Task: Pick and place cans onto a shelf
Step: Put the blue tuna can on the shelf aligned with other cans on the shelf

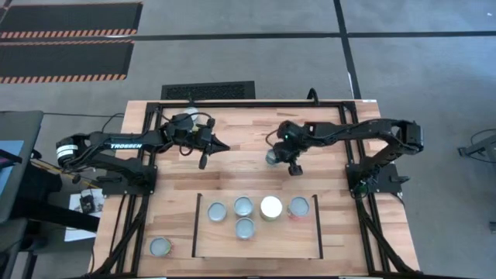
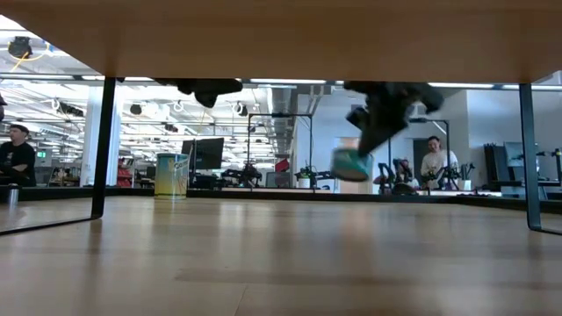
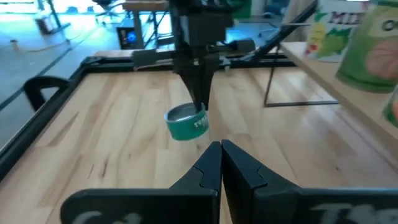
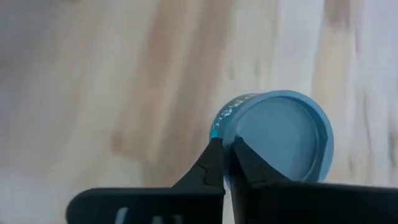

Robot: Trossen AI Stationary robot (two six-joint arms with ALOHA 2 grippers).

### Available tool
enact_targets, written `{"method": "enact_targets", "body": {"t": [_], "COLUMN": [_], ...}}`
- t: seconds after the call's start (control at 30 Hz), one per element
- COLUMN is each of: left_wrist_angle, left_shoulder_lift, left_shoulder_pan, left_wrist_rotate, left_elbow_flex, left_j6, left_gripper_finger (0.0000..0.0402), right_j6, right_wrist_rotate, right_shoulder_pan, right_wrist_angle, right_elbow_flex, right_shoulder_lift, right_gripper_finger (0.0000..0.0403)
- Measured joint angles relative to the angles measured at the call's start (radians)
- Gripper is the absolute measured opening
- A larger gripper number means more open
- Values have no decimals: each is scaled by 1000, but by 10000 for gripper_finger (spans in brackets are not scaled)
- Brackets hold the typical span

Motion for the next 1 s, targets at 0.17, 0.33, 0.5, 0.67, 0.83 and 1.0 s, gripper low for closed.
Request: {"method": "enact_targets", "body": {"t": [0.17,0.33,0.5,0.67,0.83,1.0], "left_wrist_angle": [24,-82,-228,-329,-375,-382], "left_shoulder_lift": [0,0,0,0,0,1], "left_shoulder_pan": [-21,-69,-105,-121,-144,-162], "left_wrist_rotate": [-10,-11,-59,-95,-170,-208], "left_elbow_flex": [9,66,118,138,138,138], "left_j6": [-8,78,160,161,171,228], "left_gripper_finger": [1,1,1,19,74,119], "right_j6": [-6,-11,-50,-62,-81,-97], "right_wrist_rotate": [-102,-161,-182,-182,-186,-210], "right_shoulder_pan": [-19,0,27,49,65,76], "right_wrist_angle": [33,-46,-160,-240,-294,-304], "right_elbow_flex": [96,251,420,580,698,750], "right_shoulder_lift": [30,134,260,366,430,446], "right_gripper_finger": [6,10,9,13,14,14]}}
